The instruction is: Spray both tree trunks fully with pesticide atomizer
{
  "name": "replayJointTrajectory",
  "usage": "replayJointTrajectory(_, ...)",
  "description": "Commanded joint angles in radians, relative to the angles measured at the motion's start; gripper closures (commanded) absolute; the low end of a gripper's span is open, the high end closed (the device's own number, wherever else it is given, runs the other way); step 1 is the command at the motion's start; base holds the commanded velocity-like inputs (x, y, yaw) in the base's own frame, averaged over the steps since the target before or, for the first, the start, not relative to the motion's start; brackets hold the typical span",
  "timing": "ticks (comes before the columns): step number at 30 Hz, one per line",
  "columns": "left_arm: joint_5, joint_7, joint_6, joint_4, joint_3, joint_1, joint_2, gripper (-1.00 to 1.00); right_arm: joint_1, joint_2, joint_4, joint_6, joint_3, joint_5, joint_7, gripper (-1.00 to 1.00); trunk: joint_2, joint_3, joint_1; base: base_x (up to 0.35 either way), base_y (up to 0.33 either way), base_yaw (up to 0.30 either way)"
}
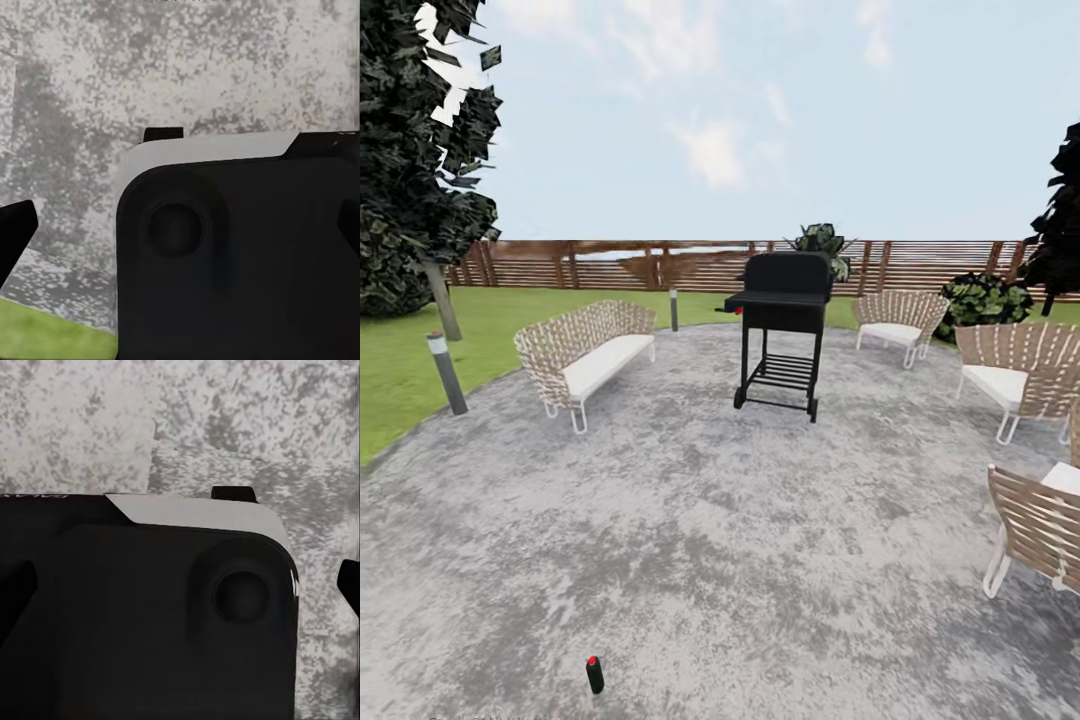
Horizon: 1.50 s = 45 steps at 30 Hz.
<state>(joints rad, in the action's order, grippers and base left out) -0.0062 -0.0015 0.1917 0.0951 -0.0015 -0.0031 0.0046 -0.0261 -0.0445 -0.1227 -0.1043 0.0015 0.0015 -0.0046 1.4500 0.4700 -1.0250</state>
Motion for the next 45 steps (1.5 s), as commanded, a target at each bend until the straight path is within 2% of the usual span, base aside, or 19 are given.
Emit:
replayJointTrajectory(1,0.000,0.000,0.000,0.000,0.000,0.000,0.000,-1.00,0.000,0.000,0.000,0.000,0.000,0.000,0.000,-1.00,0.000,0.000,0.000,0.147,-0.134,0.281)
replayJointTrajectory(24,-0.005,0.000,0.001,0.000,0.000,0.000,-0.002,-1.00,0.000,0.000,0.000,0.000,0.000,0.000,0.000,-1.00,0.000,0.000,0.000,0.019,-0.012,0.281)
replayJointTrajectory(45,-0.005,0.000,0.001,0.000,0.000,0.000,-0.002,-1.00,0.000,0.000,0.000,0.000,0.000,0.000,0.000,-1.00,0.000,0.006,0.000,0.220,-0.163,0.281)
